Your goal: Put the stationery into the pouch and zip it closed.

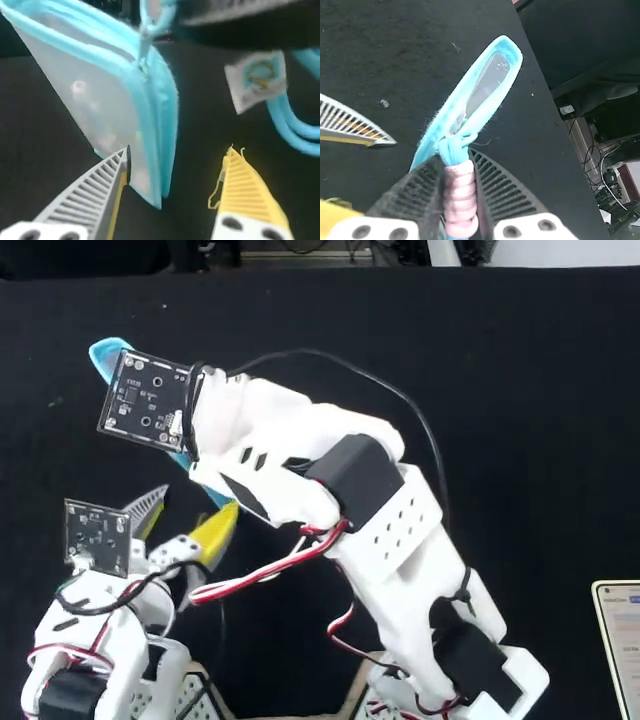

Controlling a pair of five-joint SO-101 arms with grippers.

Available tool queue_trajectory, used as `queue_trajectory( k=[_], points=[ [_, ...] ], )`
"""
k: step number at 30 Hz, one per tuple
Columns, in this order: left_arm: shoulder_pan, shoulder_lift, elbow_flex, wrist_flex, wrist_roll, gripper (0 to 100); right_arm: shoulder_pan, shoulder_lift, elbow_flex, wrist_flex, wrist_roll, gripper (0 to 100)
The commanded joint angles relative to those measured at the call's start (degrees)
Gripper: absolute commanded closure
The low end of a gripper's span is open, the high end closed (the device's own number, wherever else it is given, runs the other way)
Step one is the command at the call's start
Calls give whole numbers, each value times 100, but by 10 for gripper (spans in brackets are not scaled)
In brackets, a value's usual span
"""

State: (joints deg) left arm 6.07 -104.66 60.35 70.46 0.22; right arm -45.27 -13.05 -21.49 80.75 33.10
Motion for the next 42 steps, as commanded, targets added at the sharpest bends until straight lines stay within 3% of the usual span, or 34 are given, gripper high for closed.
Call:
queue_trajectory(
  k=[1, 5, 11, 20, 25, 34, 42],
  points=[
    [-453, 9, 523, -941, 325, 696, 70, -31, -277, -97, 62, 988],
    [-1042, 9, 1042, -1644, 484, 696, 70, -40, -277, -97, 62, 988],
    [-1253, 0, 1077, -1565, 457, 696, 176, 4, -277, -132, 62, 988],
    [-2193, 0, 822, -1565, 457, 696, 316, 13, -268, -141, 62, 988],
    [-2097, 0, 848, -1565, 457, 696, 281, 22, -259, -123, 62, 988],
    [-901, 9, 796, -1389, 448, 696, 281, 22, -207, -114, 62, 988],
    [-787, 9, 1007, -1512, 176, 698, 281, 4, 145, -149, 70, 988]
  ],
)
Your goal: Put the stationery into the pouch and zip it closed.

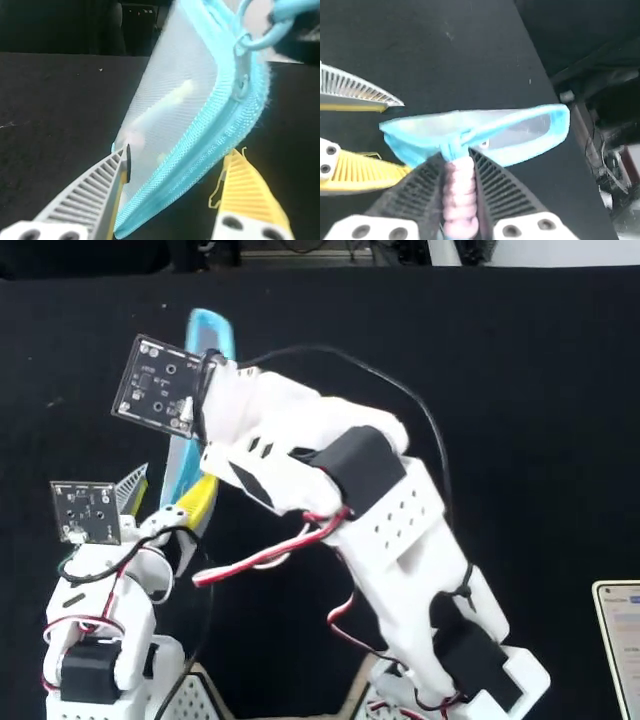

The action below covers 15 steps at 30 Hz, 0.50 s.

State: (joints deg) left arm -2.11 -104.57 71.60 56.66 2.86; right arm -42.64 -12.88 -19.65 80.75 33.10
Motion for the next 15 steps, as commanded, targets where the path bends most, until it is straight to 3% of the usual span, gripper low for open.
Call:
queue_trajectory(
  k=[1, 10, 15],
  points=[
    [31, 0, -84, -220, -88, 699, 18, -31, -57, -149, 70, 988],
    [40, 0, 576, -1011, -105, 709, 18, -48, -66, -141, 70, 988],
    [92, -9, 593, -1002, -123, 827, 53, -48, -57, -105, 70, 988]
  ],
)
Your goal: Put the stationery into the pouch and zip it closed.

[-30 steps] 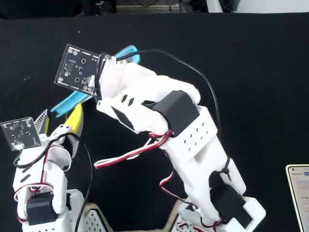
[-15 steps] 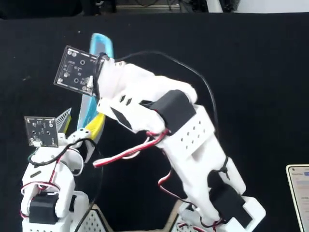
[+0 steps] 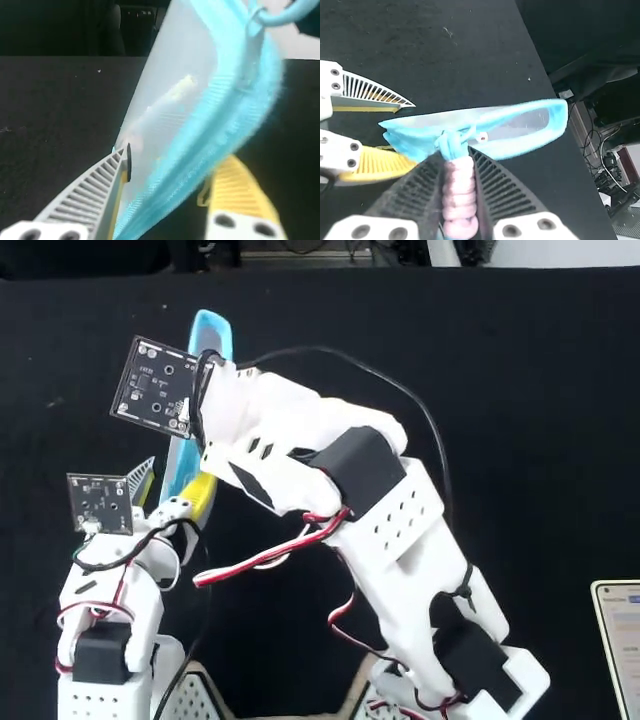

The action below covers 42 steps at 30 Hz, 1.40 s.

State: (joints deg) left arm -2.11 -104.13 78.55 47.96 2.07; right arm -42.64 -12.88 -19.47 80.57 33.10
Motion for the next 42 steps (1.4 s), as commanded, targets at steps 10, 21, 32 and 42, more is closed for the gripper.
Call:
queue_trajectory(
  k=[10, 21, 32, 42],
  points=[
    [92, -53, -927, 1020, -44, 970, 149, -57, -84, 88, 26, 988],
    [92, -53, -1182, 1591, -1389, 970, 659, -936, 637, 26, -413, 988],
    [110, -62, -1218, 2031, -1802, 971, 1160, -2316, 3433, -2268, -457, 988],
    [963, -62, -1156, 2303, -2180, 971, 2233, -2466, 4462, -3675, -923, 988]
  ],
)
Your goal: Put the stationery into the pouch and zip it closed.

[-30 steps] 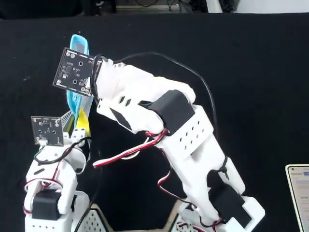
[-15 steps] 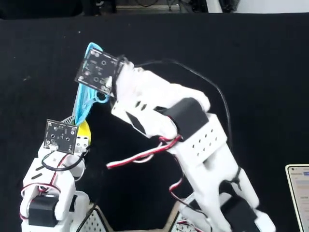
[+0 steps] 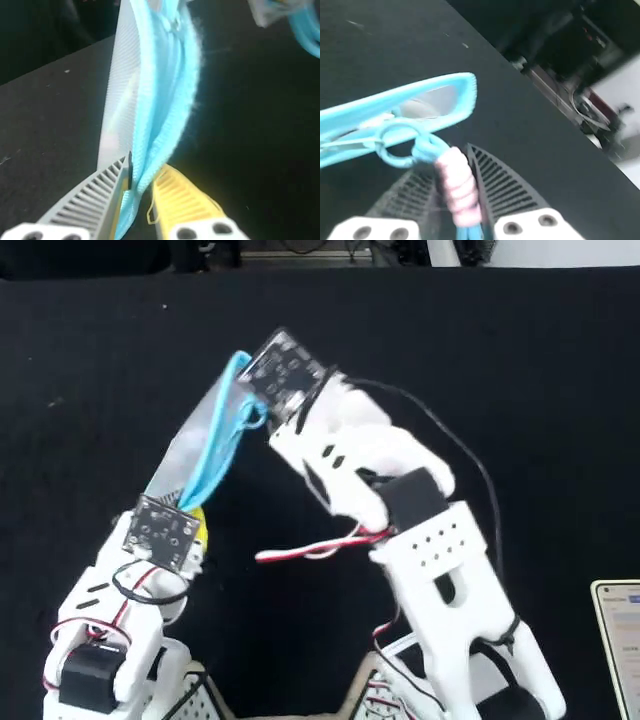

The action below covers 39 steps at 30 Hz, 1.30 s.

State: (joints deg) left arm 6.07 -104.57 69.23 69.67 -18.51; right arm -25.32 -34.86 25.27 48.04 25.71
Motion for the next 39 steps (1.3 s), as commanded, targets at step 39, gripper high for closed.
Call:
queue_trajectory(
  k=[39],
  points=[
    [145, -9, 31, -9, -123, 971, 1679, 2791, -1525, -1081, -211, 988]
  ],
)
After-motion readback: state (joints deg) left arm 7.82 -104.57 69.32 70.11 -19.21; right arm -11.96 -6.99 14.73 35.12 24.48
